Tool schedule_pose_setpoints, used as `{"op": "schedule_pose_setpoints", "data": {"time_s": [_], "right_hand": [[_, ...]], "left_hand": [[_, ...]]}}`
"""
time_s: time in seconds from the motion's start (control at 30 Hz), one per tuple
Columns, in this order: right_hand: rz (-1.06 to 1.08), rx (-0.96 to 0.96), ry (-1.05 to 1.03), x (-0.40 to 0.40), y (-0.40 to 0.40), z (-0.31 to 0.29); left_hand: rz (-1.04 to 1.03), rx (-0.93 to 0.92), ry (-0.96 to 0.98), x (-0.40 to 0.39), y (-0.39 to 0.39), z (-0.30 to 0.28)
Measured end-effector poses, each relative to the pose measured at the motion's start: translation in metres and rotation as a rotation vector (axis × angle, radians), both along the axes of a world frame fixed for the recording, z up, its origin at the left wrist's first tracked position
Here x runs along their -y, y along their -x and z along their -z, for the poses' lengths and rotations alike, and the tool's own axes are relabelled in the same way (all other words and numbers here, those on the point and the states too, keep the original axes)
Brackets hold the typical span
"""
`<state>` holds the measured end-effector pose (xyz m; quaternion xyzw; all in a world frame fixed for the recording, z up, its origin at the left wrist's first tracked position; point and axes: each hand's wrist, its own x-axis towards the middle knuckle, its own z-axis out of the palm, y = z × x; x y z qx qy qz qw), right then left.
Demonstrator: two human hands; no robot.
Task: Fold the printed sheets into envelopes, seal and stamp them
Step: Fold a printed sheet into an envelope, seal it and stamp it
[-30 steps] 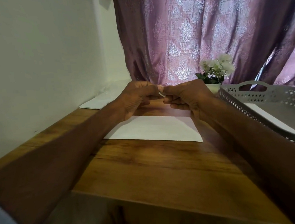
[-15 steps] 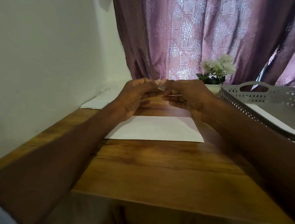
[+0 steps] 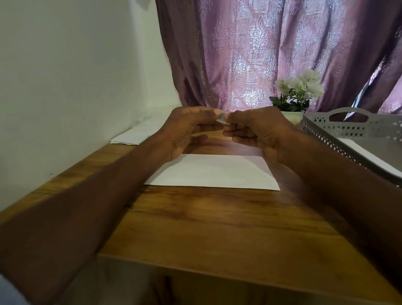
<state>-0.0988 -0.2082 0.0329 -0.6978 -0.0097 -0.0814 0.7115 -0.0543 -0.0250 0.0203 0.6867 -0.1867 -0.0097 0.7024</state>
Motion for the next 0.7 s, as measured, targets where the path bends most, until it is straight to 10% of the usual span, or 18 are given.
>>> {"op": "schedule_pose_setpoints", "data": {"time_s": [0.7], "right_hand": [[0.13, 0.171, 0.3, -0.002, 0.006, -0.004]], "left_hand": [[-0.127, 0.181, -0.218, -0.003, -0.005, 0.0]]}}
